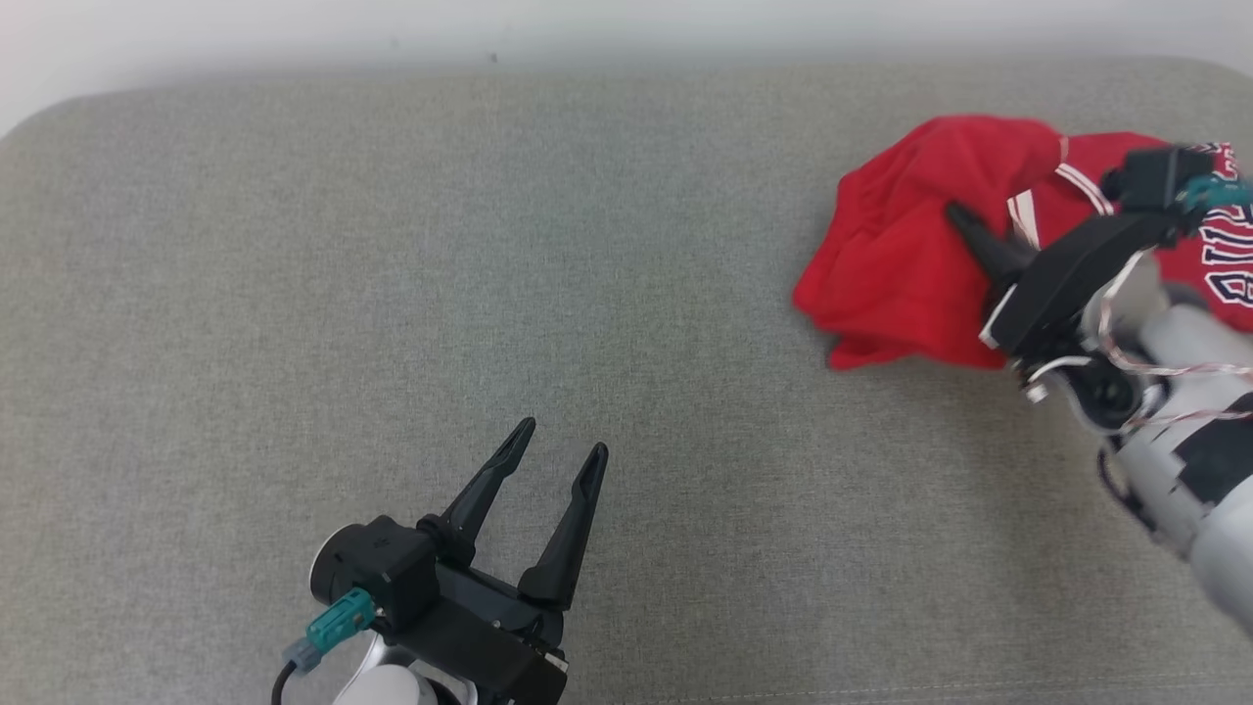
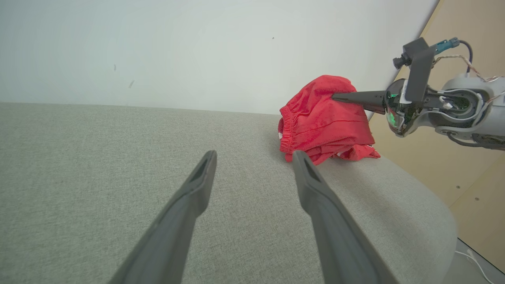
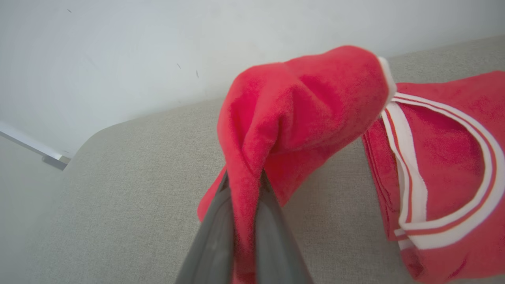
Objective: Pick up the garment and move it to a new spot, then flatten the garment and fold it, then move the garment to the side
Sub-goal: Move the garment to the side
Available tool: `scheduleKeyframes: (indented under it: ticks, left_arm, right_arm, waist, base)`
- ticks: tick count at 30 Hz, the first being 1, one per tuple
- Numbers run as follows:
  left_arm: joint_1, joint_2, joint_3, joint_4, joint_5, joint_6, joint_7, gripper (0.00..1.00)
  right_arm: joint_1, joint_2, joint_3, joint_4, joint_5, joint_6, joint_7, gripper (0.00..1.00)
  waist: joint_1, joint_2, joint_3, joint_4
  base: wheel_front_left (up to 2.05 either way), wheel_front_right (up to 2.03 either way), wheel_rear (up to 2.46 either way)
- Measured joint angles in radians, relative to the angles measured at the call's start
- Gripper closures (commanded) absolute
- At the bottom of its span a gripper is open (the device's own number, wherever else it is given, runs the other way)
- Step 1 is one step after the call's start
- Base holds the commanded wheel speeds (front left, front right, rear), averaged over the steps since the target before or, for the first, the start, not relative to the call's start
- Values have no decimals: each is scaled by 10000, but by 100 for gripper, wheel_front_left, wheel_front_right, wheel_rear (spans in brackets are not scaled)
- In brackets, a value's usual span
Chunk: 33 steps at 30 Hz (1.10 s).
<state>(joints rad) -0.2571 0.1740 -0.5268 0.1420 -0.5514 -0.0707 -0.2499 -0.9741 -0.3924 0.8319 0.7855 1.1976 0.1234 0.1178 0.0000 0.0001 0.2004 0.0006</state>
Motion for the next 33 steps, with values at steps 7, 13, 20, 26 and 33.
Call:
scheduleKeyframes:
  ticks: [7, 13, 20, 26, 33]
  left_arm:
    - [-82, 2, -42, -140, 59, -4, 0, 0]
    - [-394, -6, -21, -128, 59, -13, 0, 0]
    - [-473, 44, 115, -38, 59, -92, 0, 0]
    - [-474, 56, 167, 61, 58, -92, 0, 0]
    - [-470, 63, 259, 33, 58, -90, 0, 0]
  right_arm:
    - [-741, -980, 251, -917, 205, 0, 897, 100]
    - [-1401, -1906, 571, -1824, 560, 0, 1871, 100]
    - [-1922, -2656, 1231, -2608, 734, 0, 3154, 100]
    - [-2178, -3436, 1753, -2840, 652, 0, 3912, 100]
    - [-2660, -4303, 2247, -3256, 234, 0, 4395, 100]
  waist:
    - [0, 0, 434, 178]
    - [1, 1, 827, 457]
    - [1, 0, 1174, 769]
    - [0, 1, 1260, 816]
    - [0, 1, 1349, 765]
  base:
    - [0, 0, 0]
    - [0, 0, 0]
    - [0, 0, 0]
    - [0, 0, 0]
    - [0, 0, 0]
